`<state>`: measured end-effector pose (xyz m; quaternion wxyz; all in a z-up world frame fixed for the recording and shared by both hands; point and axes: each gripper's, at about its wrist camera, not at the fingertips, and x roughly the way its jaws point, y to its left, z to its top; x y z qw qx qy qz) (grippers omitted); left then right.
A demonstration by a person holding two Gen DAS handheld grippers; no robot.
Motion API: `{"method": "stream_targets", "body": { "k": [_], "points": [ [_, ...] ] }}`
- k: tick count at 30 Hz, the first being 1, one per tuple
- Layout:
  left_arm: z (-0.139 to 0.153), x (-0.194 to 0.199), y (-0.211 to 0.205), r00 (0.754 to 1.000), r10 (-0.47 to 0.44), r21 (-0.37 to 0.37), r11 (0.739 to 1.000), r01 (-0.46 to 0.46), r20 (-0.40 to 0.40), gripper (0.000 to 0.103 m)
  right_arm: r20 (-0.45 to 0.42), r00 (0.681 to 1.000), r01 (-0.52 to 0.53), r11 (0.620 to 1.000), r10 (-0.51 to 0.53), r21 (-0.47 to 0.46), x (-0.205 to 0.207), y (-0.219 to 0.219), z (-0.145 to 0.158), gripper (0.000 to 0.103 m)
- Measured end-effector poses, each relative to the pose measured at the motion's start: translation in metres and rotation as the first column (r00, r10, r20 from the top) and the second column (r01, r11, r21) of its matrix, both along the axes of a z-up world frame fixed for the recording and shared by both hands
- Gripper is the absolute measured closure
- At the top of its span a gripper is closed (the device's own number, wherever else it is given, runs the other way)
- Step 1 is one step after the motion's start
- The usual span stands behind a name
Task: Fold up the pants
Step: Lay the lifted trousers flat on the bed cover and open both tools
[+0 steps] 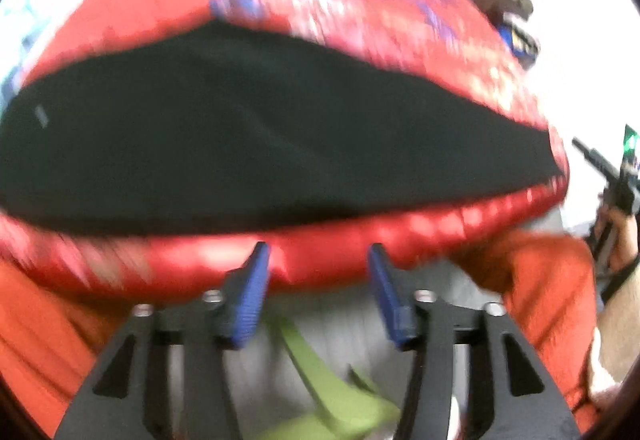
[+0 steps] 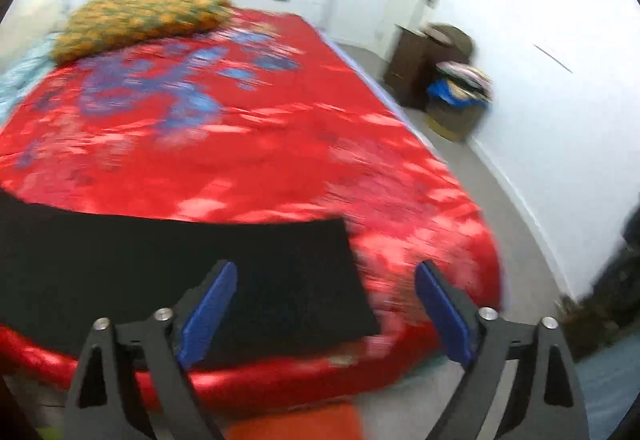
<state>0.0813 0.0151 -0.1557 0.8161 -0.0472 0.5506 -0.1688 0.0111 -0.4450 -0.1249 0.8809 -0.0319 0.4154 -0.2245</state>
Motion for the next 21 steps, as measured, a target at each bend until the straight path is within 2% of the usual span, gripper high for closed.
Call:
{"method": "stream_targets", "body": {
  "k": [1, 3, 4, 6, 7, 9, 10, 11, 12, 13, 15, 18, 20, 21],
  "points": [
    [0.004, 0.012, 0.006, 0.999, 0.025, 0.014, 1.0, -0.026, 0.038, 0.021, 0.001, 0.999, -0.05, 0.998, 0.05, 0.028, 0.01, 0.02, -0.003, 0.008],
    [0.003, 0.041, 0.019, 0.99, 0.09, 0.05, 0.994, -0.096, 0.11, 0.017, -0.021, 0.99, -0.136, 0.986, 0.139, 0.094, 0.033, 0.059, -0.018, 0.008],
    [-0.004, 0.057, 0.025, 0.983, 0.116, 0.094, 0.987, -0.13, 0.141, 0.017, -0.025, 0.985, -0.167, 0.978, 0.171, 0.123, 0.042, 0.076, -0.026, 0.008],
    [-0.024, 0.077, 0.031, 0.981, 0.137, 0.185, 0.969, -0.161, 0.134, 0.023, -0.031, 0.975, -0.211, 0.956, 0.222, 0.202, 0.059, 0.113, -0.05, 0.008],
    [-0.038, 0.081, 0.033, 0.986, 0.137, 0.214, 0.964, -0.155, 0.099, 0.031, -0.04, 0.971, -0.221, 0.947, 0.237, 0.232, 0.064, 0.126, -0.062, 0.008],
    [-0.062, 0.076, 0.037, 0.992, 0.127, 0.247, 0.961, -0.122, -0.005, 0.04, -0.094, 0.96, -0.23, 0.934, 0.264, 0.272, 0.071, 0.151, -0.092, 0.008],
    [-0.07, 0.065, 0.039, 0.994, 0.106, 0.273, 0.957, -0.095, -0.025, 0.04, -0.132, 0.952, -0.233, 0.932, 0.277, 0.277, 0.071, 0.16, -0.106, 0.008],
    [-0.07, 0.053, 0.037, 0.997, 0.074, 0.298, 0.952, -0.071, -0.002, 0.039, -0.148, 0.948, -0.235, 0.935, 0.281, 0.267, 0.067, 0.165, -0.114, 0.005],
    [-0.068, 0.04, 0.034, 0.999, 0.047, 0.325, 0.944, -0.052, 0.022, 0.038, -0.109, 0.956, -0.239, 0.941, 0.271, 0.24, 0.06, 0.167, -0.114, 0.003],
    [-0.066, 0.032, 0.032, 0.999, 0.038, 0.342, 0.939, -0.043, 0.02, 0.034, -0.108, 0.959, -0.228, 0.943, 0.26, 0.243, 0.056, 0.165, -0.115, 0.0],
    [-0.063, 0.024, 0.032, 0.999, 0.049, 0.334, 0.941, -0.047, 0.002, 0.028, -0.108, 0.961, -0.211, 0.931, 0.253, 0.299, 0.055, 0.155, -0.118, 0.0],
    [-0.052, 0.016, 0.037, 0.996, 0.09, 0.255, 0.963, -0.083, -0.016, 0.026, -0.103, 0.963, -0.21, 0.934, 0.248, 0.291, 0.057, 0.154, -0.12, 0.0],
    [-0.034, 0.017, 0.036, 0.995, 0.095, 0.206, 0.973, -0.101, 0.04, 0.025, -0.089, 0.968, -0.2, 0.939, 0.233, 0.279, 0.055, 0.156, -0.12, 0.0],
    [-0.025, 0.022, 0.035, 0.992, 0.097, 0.204, 0.972, -0.113, 0.086, 0.017, -0.079, 0.971, -0.196, 0.941, 0.225, 0.277, 0.053, 0.158, -0.12, 0.0]
  ]
}}
